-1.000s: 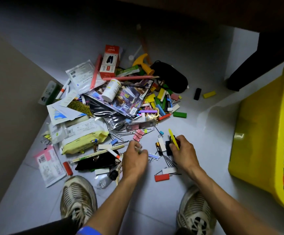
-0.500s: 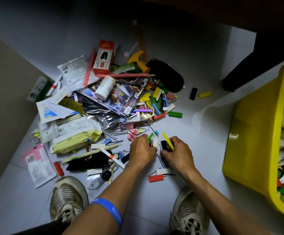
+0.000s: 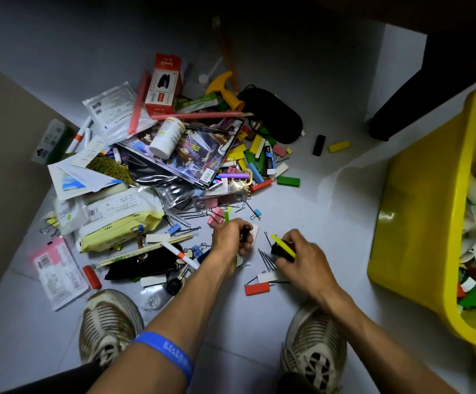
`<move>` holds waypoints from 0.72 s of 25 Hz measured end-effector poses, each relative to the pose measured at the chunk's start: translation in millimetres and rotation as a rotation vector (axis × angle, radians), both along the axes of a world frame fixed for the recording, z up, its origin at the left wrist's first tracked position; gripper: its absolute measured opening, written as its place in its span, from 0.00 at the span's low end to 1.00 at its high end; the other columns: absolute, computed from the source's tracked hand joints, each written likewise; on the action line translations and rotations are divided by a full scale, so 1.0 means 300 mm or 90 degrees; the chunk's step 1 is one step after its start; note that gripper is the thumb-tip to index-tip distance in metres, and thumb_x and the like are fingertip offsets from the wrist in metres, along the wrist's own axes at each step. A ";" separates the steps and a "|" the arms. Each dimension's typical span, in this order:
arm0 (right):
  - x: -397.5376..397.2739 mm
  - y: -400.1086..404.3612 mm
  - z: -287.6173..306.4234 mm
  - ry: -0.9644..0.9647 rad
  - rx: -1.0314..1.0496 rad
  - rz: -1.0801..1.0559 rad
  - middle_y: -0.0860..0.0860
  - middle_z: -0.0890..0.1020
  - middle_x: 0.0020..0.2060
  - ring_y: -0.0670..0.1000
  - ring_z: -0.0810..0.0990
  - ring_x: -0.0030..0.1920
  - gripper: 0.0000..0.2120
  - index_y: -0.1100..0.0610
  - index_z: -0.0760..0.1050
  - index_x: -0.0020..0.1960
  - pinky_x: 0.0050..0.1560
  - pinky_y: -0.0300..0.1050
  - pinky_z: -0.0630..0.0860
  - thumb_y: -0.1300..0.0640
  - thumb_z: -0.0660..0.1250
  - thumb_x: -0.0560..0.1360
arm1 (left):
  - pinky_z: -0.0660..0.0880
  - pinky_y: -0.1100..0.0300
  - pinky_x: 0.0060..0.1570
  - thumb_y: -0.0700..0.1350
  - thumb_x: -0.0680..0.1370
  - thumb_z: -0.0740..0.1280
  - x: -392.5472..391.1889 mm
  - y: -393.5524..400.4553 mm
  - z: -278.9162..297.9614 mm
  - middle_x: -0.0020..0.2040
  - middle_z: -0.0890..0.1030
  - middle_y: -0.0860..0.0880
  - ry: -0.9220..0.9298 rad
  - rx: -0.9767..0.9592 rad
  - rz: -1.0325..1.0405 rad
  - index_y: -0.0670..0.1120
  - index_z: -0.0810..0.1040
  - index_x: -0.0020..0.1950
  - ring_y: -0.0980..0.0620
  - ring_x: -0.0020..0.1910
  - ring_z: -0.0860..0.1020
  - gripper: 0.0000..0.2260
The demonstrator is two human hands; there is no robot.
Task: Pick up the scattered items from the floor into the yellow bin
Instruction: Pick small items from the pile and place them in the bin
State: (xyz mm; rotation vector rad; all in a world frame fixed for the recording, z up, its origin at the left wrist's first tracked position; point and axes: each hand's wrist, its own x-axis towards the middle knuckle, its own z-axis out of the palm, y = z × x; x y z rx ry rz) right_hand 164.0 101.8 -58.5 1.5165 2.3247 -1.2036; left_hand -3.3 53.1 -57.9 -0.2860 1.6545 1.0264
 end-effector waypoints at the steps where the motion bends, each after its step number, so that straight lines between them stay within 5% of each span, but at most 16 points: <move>1: 0.023 -0.021 0.003 -0.004 0.002 0.065 0.46 0.78 0.37 0.54 0.77 0.37 0.11 0.47 0.67 0.49 0.35 0.44 0.67 0.51 0.67 0.70 | 0.64 0.63 0.25 0.43 0.74 0.62 0.000 0.000 -0.002 0.25 0.76 0.48 0.023 0.000 -0.032 0.43 0.76 0.38 0.52 0.23 0.70 0.07; 5: 0.050 -0.082 -0.016 -0.023 0.019 0.232 0.47 0.81 0.50 0.55 0.79 0.49 0.11 0.48 0.69 0.53 0.43 0.47 0.72 0.44 0.64 0.75 | 0.72 0.57 0.36 0.69 0.67 0.69 0.003 -0.002 -0.008 0.36 0.77 0.54 0.192 -0.017 -0.266 0.48 0.73 0.43 0.53 0.36 0.76 0.24; 8: 0.027 -0.105 -0.038 -0.062 0.072 0.275 0.51 0.80 0.49 0.58 0.79 0.47 0.10 0.51 0.68 0.49 0.42 0.48 0.70 0.45 0.62 0.76 | 0.69 0.57 0.39 0.55 0.71 0.72 0.030 -0.020 -0.035 0.46 0.80 0.47 0.447 -0.118 -0.540 0.46 0.71 0.47 0.45 0.45 0.78 0.16; 10: 0.017 -0.109 -0.047 -0.076 0.076 0.237 0.52 0.81 0.45 0.58 0.79 0.45 0.09 0.51 0.65 0.44 0.38 0.46 0.67 0.46 0.61 0.74 | 0.67 0.57 0.39 0.52 0.73 0.68 0.037 -0.018 -0.048 0.45 0.79 0.45 0.505 -0.120 -0.567 0.46 0.71 0.45 0.42 0.44 0.77 0.11; 14: 0.022 -0.085 -0.029 -0.027 0.003 -0.059 0.49 0.76 0.28 0.50 0.74 0.30 0.13 0.53 0.67 0.34 0.32 0.45 0.67 0.46 0.66 0.65 | 0.66 0.59 0.32 0.54 0.68 0.65 0.025 0.006 -0.010 0.30 0.76 0.50 0.319 -0.065 -0.417 0.47 0.73 0.33 0.48 0.31 0.73 0.11; 18: 0.011 -0.001 0.109 0.362 -0.277 -0.487 0.49 0.71 0.23 0.48 0.65 0.23 0.08 0.54 0.74 0.31 0.24 0.37 0.62 0.53 0.70 0.64 | 0.67 0.63 0.27 0.42 0.73 0.61 0.032 0.063 0.142 0.36 0.85 0.43 0.037 0.095 -0.213 0.41 0.78 0.37 0.51 0.29 0.76 0.09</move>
